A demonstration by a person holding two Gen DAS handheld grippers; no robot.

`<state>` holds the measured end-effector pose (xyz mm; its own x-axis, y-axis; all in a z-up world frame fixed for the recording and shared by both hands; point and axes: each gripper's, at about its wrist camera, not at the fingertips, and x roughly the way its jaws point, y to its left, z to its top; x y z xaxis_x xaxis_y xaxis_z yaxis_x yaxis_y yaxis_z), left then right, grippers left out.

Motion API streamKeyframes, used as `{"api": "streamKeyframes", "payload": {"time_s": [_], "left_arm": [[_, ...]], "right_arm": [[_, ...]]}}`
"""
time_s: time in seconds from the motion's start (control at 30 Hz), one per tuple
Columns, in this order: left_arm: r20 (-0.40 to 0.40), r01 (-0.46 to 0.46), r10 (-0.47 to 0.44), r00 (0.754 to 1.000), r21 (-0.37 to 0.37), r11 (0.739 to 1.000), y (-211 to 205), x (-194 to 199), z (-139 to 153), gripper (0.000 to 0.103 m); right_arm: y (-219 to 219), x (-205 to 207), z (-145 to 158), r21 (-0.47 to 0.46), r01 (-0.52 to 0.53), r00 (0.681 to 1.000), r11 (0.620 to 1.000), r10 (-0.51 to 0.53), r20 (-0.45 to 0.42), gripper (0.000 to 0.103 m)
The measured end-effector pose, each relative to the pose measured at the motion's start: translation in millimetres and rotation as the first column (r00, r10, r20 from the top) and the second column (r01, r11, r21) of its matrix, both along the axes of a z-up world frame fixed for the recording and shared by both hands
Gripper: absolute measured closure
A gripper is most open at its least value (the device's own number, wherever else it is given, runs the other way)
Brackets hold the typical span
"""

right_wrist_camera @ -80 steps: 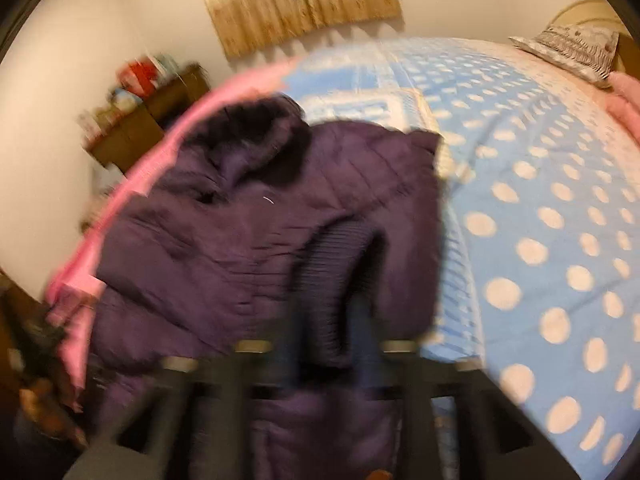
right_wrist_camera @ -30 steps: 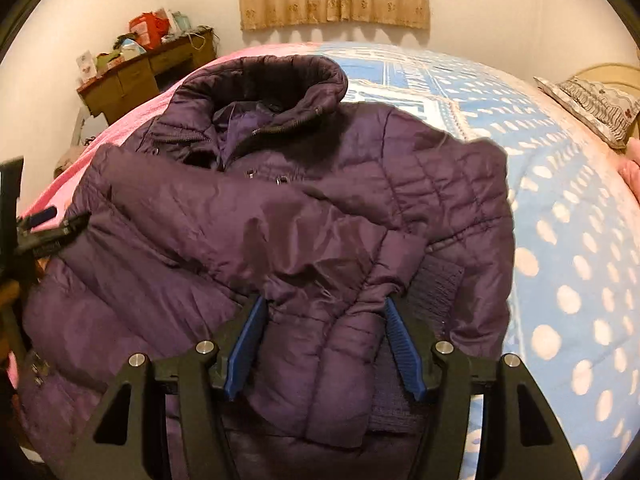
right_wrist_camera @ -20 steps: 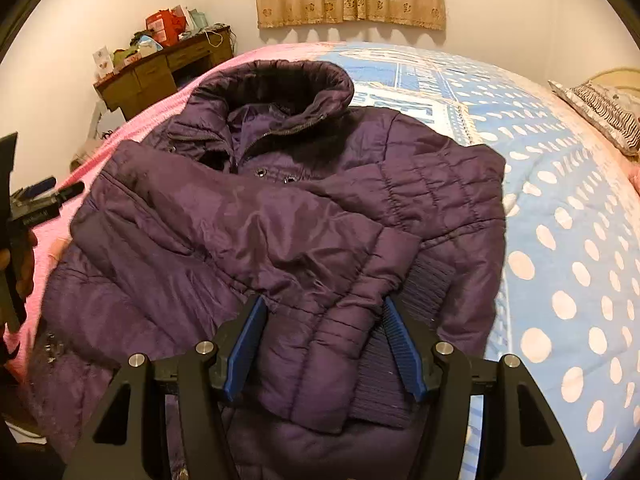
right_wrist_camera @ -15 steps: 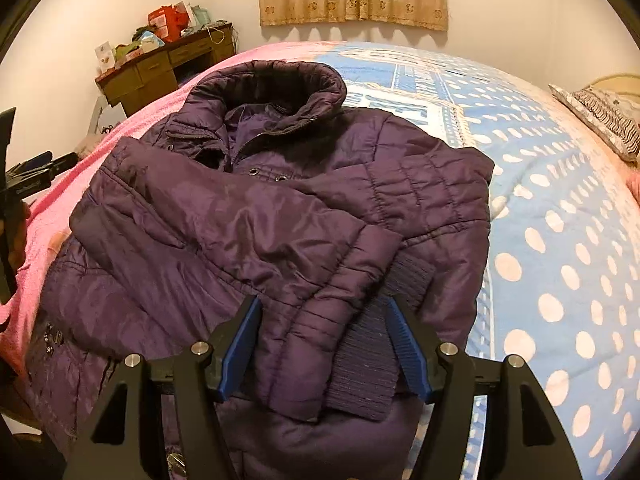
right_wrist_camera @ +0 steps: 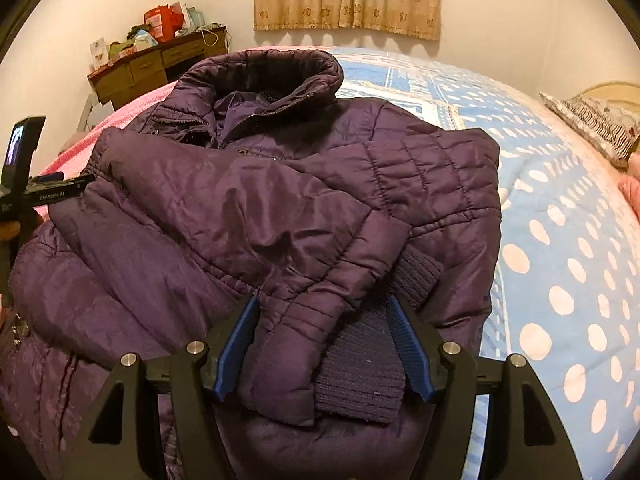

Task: Fold large clothes
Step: 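Move both tools to the jacket collar and grasp its edge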

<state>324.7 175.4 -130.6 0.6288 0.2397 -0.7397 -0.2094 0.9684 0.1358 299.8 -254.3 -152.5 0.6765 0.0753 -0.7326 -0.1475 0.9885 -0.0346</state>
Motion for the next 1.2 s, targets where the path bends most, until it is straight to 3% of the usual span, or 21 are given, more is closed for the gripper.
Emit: {"api": "streamKeyframes", "payload": {"time_s": [0.13, 0.23, 0.47, 0.63, 0.77, 0.87, 1.03, 1.13, 1.2], "left_arm": [[0.025, 0.037, -0.039, 0.999, 0.08, 0.996, -4.8, -8.7, 22.2, 0.0], [0.079, 0.048, -0.053, 0.995, 0.073, 0.996, -2.7, -15.9, 48.2, 0.0], [0.183, 0.113, -0.129, 0.975, 0.099, 0.989, -19.7, 11.4, 94.6, 0.0], [0.17, 0.181, -0.191, 0.967, 0.073, 0.981, -47.5, 53.8, 96.6, 0.0], [0.138, 0.206, -0.209, 0.968, 0.033, 0.978, -64.8, 88.2, 94.4, 0.0], [0.132, 0.233, -0.236, 0.963, 0.044, 0.972, -79.0, 112.3, 92.0, 0.0], [0.109, 0.257, -0.258, 0.96, 0.023, 0.966, -89.0, 143.6, 83.9, 0.0], [0.083, 0.265, -0.269, 0.96, 0.052, 0.963, -97.4, 156.8, 74.0, 0.0], [0.076, 0.261, -0.266, 0.961, 0.068, 0.963, -100.5, 162.5, 68.3, 0.001]], "right_arm": [[-2.7, 2.9, 12.0, 0.004, -0.052, 0.997, 0.999, 0.052, -0.056, 0.036], [-8.6, 2.6, 26.6, 0.034, -0.088, 0.992, 0.996, 0.091, -0.083, 0.035], [-5.2, 12.6, 91.5, 0.065, -0.168, 0.986, 0.984, 0.166, 0.027, 0.035], [1.8, 70.5, 105.8, 0.014, -0.118, 0.993, 0.993, 0.118, 0.026, 0.035], [-3.7, 125.3, 108.5, 0.05, -0.065, 0.998, 0.997, 0.065, 0.012, 0.035], [-2.6, 159.1, 107.4, 0.059, -0.046, 0.999, 0.997, 0.046, 0.0, 0.035], [9.9, 200.2, 102.4, 0.038, -0.062, 0.998, 0.997, 0.062, -0.003, 0.035], [20.9, 220.6, 99.3, 0.036, -0.095, 0.995, 0.995, 0.095, 0.001, 0.035], [32.4, 234.0, 93.0, -0.014, -0.122, 0.993, 0.992, 0.122, -0.01, 0.036]]}}
